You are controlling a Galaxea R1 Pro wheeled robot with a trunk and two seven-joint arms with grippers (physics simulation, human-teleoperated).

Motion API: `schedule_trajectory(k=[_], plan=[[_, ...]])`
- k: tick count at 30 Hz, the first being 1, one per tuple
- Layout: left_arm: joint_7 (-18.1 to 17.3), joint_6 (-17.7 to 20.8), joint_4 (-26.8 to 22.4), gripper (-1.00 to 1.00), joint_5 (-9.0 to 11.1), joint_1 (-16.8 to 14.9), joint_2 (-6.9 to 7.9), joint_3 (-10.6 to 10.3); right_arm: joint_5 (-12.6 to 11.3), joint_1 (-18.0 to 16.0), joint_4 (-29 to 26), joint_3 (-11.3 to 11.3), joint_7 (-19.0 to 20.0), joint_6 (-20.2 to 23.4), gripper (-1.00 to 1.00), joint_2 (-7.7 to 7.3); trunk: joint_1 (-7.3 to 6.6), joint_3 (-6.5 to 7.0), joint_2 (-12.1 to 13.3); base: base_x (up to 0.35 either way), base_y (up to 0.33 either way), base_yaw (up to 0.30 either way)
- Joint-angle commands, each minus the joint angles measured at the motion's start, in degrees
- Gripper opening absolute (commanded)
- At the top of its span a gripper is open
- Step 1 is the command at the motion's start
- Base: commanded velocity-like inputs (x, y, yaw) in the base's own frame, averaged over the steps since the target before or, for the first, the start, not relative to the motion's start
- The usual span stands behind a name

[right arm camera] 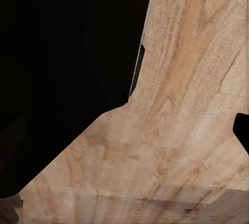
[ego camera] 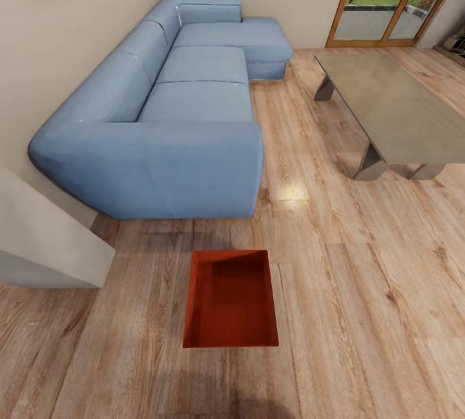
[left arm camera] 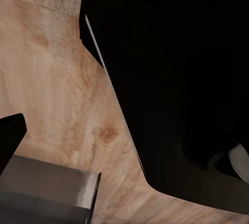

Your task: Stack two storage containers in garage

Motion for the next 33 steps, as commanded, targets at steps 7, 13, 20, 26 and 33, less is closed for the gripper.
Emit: schedule_trajectory(k=[7,13,20,26,33], plan=[[-0.01,0.24,-0.58,1.0,-0.46,-0.01,-0.06,-0.51,0.2,-0.06,0.01,-0.56,0.01,-0.16,1.0,0.35,0.0,-0.02,-0.01,0.0,0.0,0.0],[0.23,0.64,-5.7,1.0,-0.28,-0.01,1.28,-0.54,0.34,-0.14,-1.88,-0.52,0.28,-0.01,1.0,0.13,0.0,-0.02,-0.01,0.0,0.0,0.0],[0.28,6.24,-17.25,1.0,-0.34,-0.08,2.26,-0.36,0.03,-0.23,-17.58,-0.63,0.18,8.86,1.0,0.56,0.0,-0.02,-0.01,0.0,0.0,0.0],[0.41,14.93,-24.68,1.0,-0.4,-0.97,2.88,-0.33,-0.39,-0.36,-25.49,-0.83,0.05,13.01,1.0,0.73,0.0,-0.02,-0.01,0.0,0.0,0.0],[4.03,18.75,-23.26,1.0,-0.14,-11.19,2.73,-0.24,-5.17,-8.49,-26.55,-0.9,-3.29,14.98,1.0,1.11,0.0,-0.02,-0.01,0.0,0.0,0.0]])
